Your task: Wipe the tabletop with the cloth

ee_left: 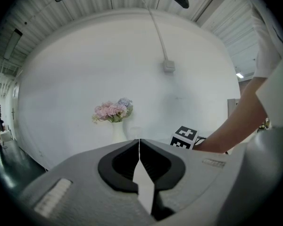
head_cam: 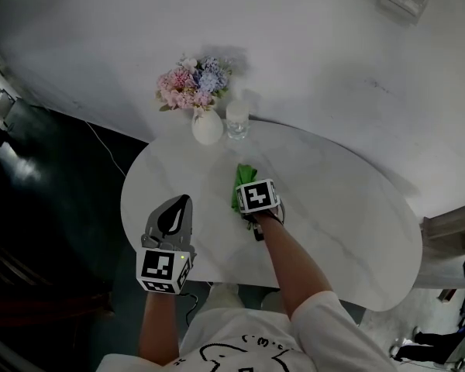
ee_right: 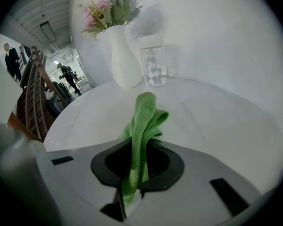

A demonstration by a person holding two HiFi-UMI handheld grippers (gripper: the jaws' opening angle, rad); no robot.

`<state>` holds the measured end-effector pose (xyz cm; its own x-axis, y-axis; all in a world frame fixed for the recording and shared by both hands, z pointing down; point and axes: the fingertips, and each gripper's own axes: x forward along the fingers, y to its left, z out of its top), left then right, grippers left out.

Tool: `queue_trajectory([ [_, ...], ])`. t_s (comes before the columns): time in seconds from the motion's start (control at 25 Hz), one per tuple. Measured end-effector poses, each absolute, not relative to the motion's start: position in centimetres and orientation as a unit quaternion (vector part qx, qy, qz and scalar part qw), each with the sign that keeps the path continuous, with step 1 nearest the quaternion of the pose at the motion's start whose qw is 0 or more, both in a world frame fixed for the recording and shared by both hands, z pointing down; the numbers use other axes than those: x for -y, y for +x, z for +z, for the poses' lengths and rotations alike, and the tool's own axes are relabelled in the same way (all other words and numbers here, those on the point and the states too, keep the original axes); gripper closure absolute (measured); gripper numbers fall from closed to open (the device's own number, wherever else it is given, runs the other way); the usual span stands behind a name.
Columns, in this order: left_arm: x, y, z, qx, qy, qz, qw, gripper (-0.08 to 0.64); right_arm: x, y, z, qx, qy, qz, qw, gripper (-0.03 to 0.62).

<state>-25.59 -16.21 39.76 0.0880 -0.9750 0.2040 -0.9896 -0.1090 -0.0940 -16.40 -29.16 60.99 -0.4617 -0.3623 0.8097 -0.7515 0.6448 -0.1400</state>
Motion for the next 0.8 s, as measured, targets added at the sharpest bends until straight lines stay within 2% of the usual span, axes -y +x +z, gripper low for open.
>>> queue_trajectory([
  [0.8, 17.9, -18.5, 39.1, 0.656, 0.745, 0.115, 0.031, 0.541, 29.9, -8.2, 61.1, 0.809, 0.351, 0.261, 0.393, 0.546],
])
